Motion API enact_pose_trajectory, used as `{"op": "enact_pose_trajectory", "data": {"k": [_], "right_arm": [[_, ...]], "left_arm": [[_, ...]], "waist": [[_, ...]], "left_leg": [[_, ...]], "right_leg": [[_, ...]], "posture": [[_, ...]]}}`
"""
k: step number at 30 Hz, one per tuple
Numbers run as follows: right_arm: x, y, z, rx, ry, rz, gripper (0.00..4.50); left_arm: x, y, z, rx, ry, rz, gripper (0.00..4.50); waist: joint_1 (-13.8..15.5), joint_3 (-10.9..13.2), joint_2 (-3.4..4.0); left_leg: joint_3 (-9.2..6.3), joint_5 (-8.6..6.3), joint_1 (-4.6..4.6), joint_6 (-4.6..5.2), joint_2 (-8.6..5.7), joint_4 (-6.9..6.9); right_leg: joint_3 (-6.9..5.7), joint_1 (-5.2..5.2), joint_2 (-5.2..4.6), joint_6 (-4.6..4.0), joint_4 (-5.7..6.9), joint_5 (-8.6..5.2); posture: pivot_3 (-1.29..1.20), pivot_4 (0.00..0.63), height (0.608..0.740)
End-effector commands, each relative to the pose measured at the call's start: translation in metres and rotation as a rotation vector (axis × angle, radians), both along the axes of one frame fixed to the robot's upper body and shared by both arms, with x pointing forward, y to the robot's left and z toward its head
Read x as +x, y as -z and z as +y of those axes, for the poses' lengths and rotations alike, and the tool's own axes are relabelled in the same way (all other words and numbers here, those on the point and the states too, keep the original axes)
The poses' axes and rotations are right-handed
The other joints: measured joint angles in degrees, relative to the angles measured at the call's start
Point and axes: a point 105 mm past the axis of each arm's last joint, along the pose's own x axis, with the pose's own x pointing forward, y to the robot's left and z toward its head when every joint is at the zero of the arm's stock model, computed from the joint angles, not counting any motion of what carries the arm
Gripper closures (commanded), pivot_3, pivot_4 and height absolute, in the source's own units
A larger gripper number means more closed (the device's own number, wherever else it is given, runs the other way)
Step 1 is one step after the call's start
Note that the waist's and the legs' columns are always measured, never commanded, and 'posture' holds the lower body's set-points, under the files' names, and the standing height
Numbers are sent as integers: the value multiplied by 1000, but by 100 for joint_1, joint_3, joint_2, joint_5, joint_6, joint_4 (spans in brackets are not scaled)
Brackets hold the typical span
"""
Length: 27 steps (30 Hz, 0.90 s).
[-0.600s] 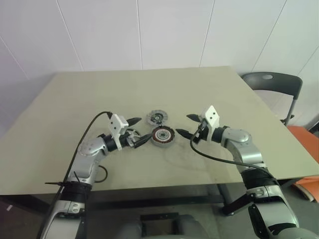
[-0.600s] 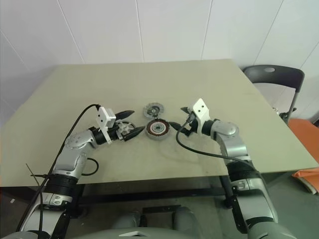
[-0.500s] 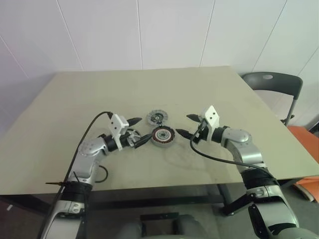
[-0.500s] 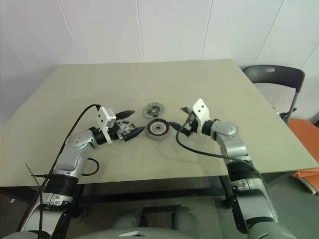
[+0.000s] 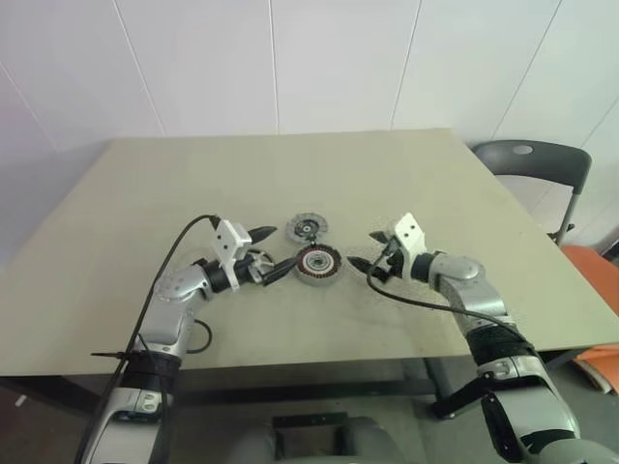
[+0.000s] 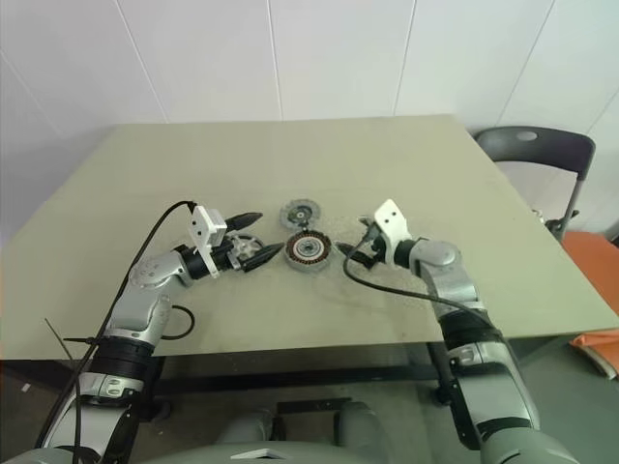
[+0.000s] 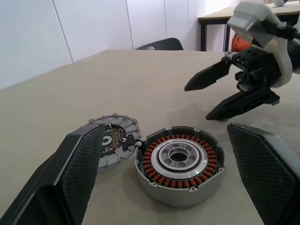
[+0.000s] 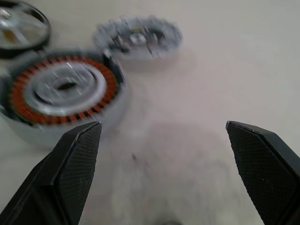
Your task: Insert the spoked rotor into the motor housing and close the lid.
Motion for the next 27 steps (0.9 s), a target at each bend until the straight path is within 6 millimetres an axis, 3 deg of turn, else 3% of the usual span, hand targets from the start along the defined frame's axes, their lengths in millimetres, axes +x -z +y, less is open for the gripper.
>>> {"op": "enact_pose_trajectory", "data": {"k": [1,12,18,21,27], "right_arm": [[4,-8,-14,-9,31,-35,21],[-23,21,-48,-71,16,30,21],[-20,22,-40,-61,13,17,21],[-23,27,-31,-57,-12,37,613],[-34,32,-18,-7,-82,114,2672]], "left_arm": [[2,-15,-6,-2,24,-57,39],[1,-14,-5,-2,31,-52,39],[1,-14,-9,-5,45,-48,39],[1,-14,-10,-8,49,-45,0],[-3,-12,-8,-18,58,-12,0]], "waist": [[-1,0,0],[9,-1,1],[30,-1,0],[16,-1,0],[-14,-1,0]], "left_leg": [[0,1,-3,1,0,0],[2,2,-5,3,-1,8],[1,2,-2,3,-1,14],[1,2,1,3,0,13],[0,0,40,1,2,12]], "right_leg": [[0,-3,2,0,0,0],[0,0,7,3,2,-1],[-2,5,7,3,2,-1],[-2,7,8,2,2,-1],[-1,42,7,4,3,-2]], "posture": [[0,0,740],[0,0,740],[0,0,740],[0,0,740],[0,0,740]]}}
